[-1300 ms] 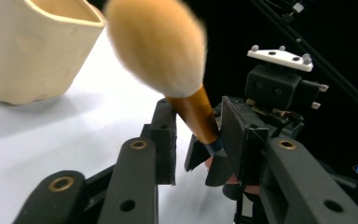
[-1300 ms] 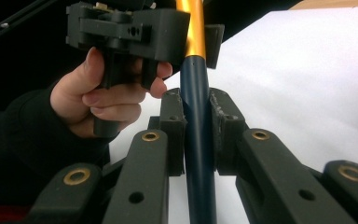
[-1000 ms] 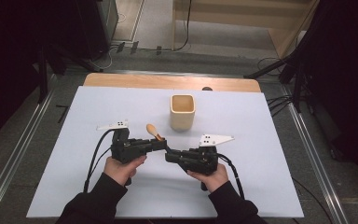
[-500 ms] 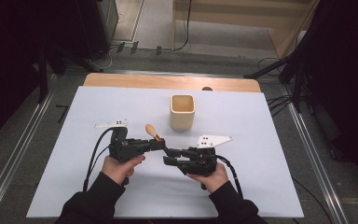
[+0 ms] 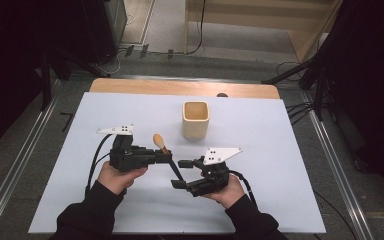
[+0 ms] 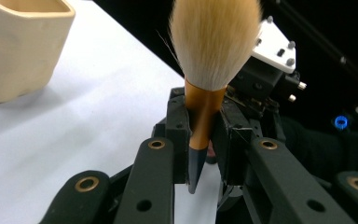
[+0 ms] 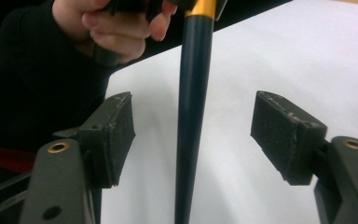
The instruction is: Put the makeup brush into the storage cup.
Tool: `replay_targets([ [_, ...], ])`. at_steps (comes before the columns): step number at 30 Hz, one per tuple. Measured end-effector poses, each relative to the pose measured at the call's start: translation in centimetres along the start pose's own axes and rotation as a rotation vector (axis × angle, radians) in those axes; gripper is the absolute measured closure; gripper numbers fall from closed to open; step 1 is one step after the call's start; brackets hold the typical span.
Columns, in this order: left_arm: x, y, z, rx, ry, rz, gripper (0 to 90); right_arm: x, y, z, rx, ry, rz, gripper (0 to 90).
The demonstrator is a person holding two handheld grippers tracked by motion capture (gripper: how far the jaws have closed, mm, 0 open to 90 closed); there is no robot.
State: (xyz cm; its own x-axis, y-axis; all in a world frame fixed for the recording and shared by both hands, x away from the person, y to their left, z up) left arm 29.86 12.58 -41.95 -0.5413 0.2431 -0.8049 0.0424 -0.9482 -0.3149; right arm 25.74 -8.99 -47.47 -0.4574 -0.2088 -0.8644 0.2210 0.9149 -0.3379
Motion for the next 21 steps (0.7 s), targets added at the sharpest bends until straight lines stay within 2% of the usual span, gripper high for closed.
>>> replay_targets([
  [2,-0.1,-0.1,0.3,-0.009,0.047,-0.039,78.2,0.0,0.2,-0.1,-0.016,-0.001,-0.004,29.2],
  [6,-0.2,0.1,0.7,-0.008,0.112,-0.104,78.2,0.1,0.7,-0.2,-0.043,0.003,-0.012,24.9],
  [9,-0.2,0.3,0.9,-0.004,0.147,-0.148,78.2,0.2,1.1,-0.1,-0.015,-0.003,-0.023,24.8],
  [12,-0.1,0.7,1.1,-0.010,0.191,-0.209,78.2,0.4,1.4,-0.1,-0.042,-0.012,-0.031,25.1],
  [17,0.1,1.2,1.4,-0.013,0.279,-0.283,78.1,0.6,1.8,-0.2,-0.051,-0.052,-0.041,33.2],
  [21,0.2,1.4,1.2,-0.005,0.304,-0.298,78.1,0.6,2.1,-0.2,-0.054,-0.069,-0.028,42.1],
])
Point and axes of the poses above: each handheld gripper's, and its own axes: y roughly forward along the jaws, x roughly out of its underside, z roughly to its right, the point moved 3 cm from there along y, roughly forward along the jaws, and after that the axes turned 4 degrees about y, right-handed, at the moved point
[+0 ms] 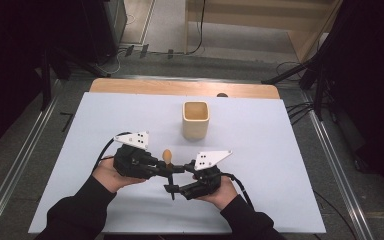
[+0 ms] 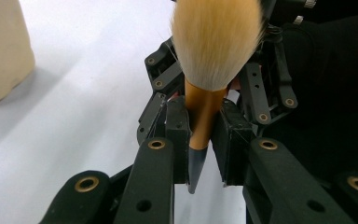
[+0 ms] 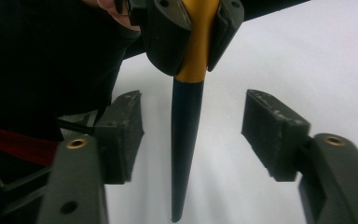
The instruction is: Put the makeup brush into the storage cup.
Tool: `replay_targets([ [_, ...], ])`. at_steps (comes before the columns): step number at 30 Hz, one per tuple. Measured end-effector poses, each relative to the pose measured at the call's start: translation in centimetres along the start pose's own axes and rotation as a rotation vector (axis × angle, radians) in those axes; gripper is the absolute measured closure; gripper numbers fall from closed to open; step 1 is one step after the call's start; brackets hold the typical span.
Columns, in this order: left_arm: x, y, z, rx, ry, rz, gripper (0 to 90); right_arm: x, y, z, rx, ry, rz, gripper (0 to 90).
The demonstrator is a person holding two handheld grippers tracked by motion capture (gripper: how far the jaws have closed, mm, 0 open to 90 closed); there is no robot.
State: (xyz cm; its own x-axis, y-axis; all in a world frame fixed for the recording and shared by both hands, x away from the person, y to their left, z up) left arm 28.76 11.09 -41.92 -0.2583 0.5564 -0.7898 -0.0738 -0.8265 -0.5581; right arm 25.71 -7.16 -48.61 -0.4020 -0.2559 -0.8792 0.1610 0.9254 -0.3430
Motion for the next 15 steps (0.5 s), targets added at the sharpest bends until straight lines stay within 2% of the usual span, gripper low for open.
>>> replay_targets([
  [4,0.12,-0.02,0.01,0.000,0.029,-0.014,78.1,0.11,0.14,0.10,-0.007,0.012,0.004,55.4],
  [9,0.18,0.04,0.03,-0.003,0.040,-0.024,78.1,0.44,0.59,0.24,-0.016,0.045,-0.003,64.9],
  [15,0.33,0.15,-0.08,-0.014,0.044,-0.039,78.1,0.53,0.88,0.16,-0.010,0.029,-0.008,73.4],
])
Point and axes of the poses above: each handheld gripper's, and its own axes: y roughly forward along the jaws, x roughly out of its underside, z roughly to its right, the point moved 3 cm from there along y, roughly forward along the jaws, and after that the axes turned 4 degrees about y, right-handed, at the moved point
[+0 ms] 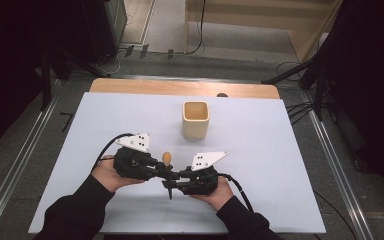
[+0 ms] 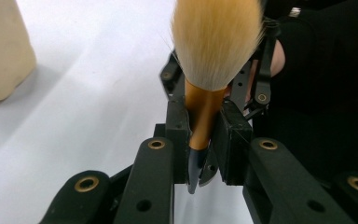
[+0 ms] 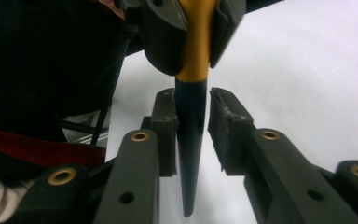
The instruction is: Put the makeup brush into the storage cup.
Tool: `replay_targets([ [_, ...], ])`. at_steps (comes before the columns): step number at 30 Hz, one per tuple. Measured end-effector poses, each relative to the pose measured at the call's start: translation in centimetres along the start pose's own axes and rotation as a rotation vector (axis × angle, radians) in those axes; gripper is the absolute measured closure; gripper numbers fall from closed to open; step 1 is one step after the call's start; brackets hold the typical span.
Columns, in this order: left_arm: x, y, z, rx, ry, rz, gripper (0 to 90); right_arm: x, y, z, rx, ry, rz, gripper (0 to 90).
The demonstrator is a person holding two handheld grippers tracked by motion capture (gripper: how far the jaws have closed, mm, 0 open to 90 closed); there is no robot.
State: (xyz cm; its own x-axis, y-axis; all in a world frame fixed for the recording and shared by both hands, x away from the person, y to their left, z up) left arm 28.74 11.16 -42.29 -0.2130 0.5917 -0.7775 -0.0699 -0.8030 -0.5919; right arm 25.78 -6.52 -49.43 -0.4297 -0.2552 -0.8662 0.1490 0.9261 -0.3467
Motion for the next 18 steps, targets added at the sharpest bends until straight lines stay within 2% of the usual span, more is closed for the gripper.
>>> replay_targets([
  [2,0.07,0.08,-0.05,-0.004,0.000,-0.001,78.1,0.00,0.03,-0.10,-0.004,0.002,-0.001,77.5],
  [8,0.11,0.02,-0.08,-0.011,0.003,0.015,77.9,-0.08,-0.06,-0.14,0.010,-0.017,-0.001,78.0],
  [13,0.09,-0.02,0.05,-0.017,0.006,0.007,76.1,-0.22,-0.10,-0.23,0.013,-0.030,-0.009,78.4],
  [16,0.10,-0.17,-0.01,-0.033,0.012,0.011,65.6,-0.24,-0.08,-0.21,0.024,-0.034,-0.019,78.4],
  [18,0.12,-0.40,-0.08,-0.057,0.017,0.031,56.0,-0.24,-0.13,-0.19,0.025,-0.030,-0.020,78.4],
])
Point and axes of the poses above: each handheld gripper's, and its own axes: y roughly forward along the jaws, x roughly out of its underside, z roughly to its right, the point moved 3 cm from there along y, roughly forward along the jaws, and after that the axes turned 4 degrees about y, right-handed, at the moved point
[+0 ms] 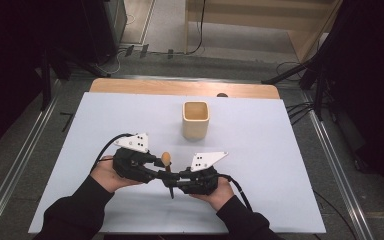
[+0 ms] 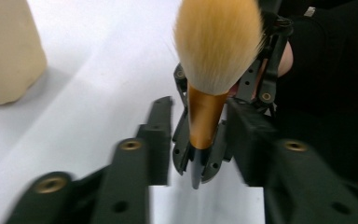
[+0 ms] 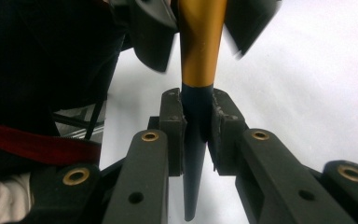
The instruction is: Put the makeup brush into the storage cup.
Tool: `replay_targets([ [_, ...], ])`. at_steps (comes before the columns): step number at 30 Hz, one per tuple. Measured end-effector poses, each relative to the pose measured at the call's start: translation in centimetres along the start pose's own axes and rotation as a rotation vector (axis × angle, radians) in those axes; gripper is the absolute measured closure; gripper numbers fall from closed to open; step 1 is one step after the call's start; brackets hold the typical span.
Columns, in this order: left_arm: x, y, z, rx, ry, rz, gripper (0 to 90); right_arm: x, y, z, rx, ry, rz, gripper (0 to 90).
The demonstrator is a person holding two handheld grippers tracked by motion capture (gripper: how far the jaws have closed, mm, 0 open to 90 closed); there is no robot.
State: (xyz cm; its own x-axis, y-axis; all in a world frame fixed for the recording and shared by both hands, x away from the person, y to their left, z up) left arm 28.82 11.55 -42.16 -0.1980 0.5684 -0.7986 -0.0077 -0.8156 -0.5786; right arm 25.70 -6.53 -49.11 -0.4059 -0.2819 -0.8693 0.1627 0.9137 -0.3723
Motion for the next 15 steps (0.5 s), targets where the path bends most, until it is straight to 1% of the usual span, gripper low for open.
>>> replay_targets([
  [2,0.1,-0.3,-0.1,-0.017,0.010,0.021,50.8,0.0,0.0,0.0,0.005,-0.006,0.003,78.4],
  [3,0.2,-0.4,-0.2,-0.022,0.007,0.026,46.4,0.0,-0.1,0.0,0.005,0.000,0.001,78.4],
  [5,0.4,-0.7,-0.3,-0.035,0.000,0.035,42.1,-0.1,-0.3,0.0,0.009,0.002,0.002,78.4],
  [7,0.5,-0.9,-0.5,-0.035,-0.011,0.050,38.5,-0.1,-0.4,0.1,0.013,0.003,0.005,78.4],
  [10,0.7,-1.1,-0.6,-0.043,-0.015,0.064,36.5,-0.2,-0.6,0.2,0.022,0.004,0.010,78.4],
  [15,0.9,-1.1,-0.6,-0.043,-0.018,0.064,33.0,-0.3,-0.9,0.5,0.042,0.009,0.013,78.4],
])
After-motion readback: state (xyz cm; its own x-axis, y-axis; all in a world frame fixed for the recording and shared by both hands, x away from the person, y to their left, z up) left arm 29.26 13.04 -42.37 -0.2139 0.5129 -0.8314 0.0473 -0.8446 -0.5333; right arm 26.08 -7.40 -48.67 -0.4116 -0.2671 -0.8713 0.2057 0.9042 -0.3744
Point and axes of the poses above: each handheld gripper's, and its own axes: y roughly forward along the jaws, x roughly out of its underside, z roughly to its right, the point moved 3 cm from there along y, roughly forward along the jaws, and after that the axes turned 4 degrees about y, right-handed, at the moved point
